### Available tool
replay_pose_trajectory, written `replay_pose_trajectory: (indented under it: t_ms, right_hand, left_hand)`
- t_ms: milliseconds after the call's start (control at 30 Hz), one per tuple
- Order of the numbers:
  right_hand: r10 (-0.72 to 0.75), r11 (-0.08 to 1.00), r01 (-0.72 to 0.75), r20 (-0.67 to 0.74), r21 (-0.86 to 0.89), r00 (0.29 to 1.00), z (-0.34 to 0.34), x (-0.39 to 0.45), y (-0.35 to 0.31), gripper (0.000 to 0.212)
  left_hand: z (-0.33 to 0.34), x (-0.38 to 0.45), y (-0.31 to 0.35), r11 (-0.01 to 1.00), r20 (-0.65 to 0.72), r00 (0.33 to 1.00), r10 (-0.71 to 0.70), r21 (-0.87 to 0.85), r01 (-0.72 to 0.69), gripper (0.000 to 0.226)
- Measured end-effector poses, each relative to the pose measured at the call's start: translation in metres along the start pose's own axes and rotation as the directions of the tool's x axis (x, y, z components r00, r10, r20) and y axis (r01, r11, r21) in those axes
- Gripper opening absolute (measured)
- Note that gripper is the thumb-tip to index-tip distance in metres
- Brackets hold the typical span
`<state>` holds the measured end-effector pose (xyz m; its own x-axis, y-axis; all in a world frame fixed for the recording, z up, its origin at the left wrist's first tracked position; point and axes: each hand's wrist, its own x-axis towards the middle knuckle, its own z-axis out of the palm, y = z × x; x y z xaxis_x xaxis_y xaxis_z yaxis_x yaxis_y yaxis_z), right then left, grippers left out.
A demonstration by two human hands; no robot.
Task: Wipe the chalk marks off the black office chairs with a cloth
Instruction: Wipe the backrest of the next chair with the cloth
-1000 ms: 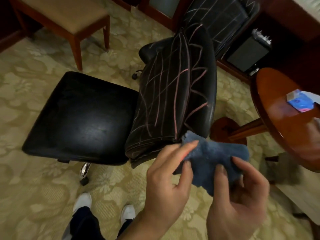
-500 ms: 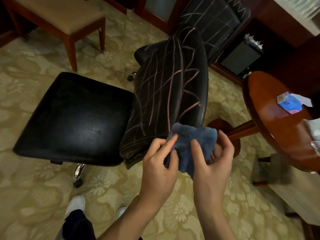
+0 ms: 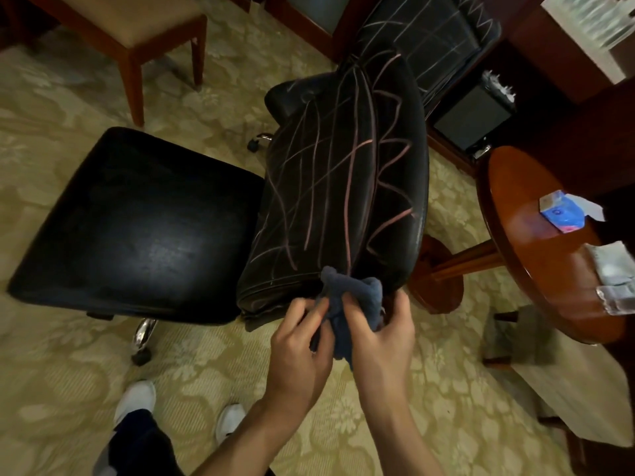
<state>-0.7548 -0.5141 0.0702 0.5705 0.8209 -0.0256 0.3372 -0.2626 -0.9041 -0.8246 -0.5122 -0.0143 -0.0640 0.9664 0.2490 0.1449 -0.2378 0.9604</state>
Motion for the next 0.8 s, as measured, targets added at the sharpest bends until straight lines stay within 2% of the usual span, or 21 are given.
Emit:
replay_pose_trajectory:
  t_ms: [133,200,333,400,600,700,767,800]
  right_hand:
    - [0.075,0.997,-0.074,0.029,-0.034,0.997,0.009,0.0,0.02,0.021]
    - [0.147,0.984,-0.144,0.021,-0.108,0.989,0.016,0.001,0.034,0.023]
    - [0.259,0.959,-0.257,0.0,-0.12,0.966,0.028,0.003,0.053,0.018]
    - [0.23,0.967,-0.226,0.019,-0.114,0.973,0.028,0.0,0.055,0.016]
    - [-0.048,0.986,0.055,0.045,-0.159,0.998,0.005,0.011,0.034,0.018]
    - [-0.038,0.993,0.048,0.092,-0.109,0.995,0.002,0.019,0.031,0.011]
    - [0.041,0.999,-0.04,0.065,-0.019,0.997,0.005,0.019,0.034,0.007]
    - [0.076,0.997,-0.077,0.035,0.017,0.996,0.007,0.02,0.036,0.012]
  left_hand:
    - [0.003,-0.003,-0.018,0.995,0.018,0.995,-0.097,-0.032,0.098,0.023]
    - [0.001,-0.005,-0.027,0.987,0.06,0.986,-0.158,-0.019,0.159,0.022]
    - [-0.007,-0.008,-0.049,0.961,0.143,0.951,-0.276,0.024,0.275,0.018]
    - [-0.011,-0.01,-0.049,0.967,0.128,0.958,-0.256,0.035,0.254,0.024]
    - [-0.003,-0.003,-0.02,0.97,0.096,0.97,-0.222,-0.08,0.229,0.042]
    - [0.009,0.007,-0.015,0.955,0.116,0.958,-0.263,-0.109,0.276,0.045]
    - [0.014,0.008,-0.015,0.948,0.114,0.953,-0.282,-0.117,0.295,0.044]
    - [0.015,0.008,-0.016,0.949,0.104,0.954,-0.283,-0.113,0.294,0.043]
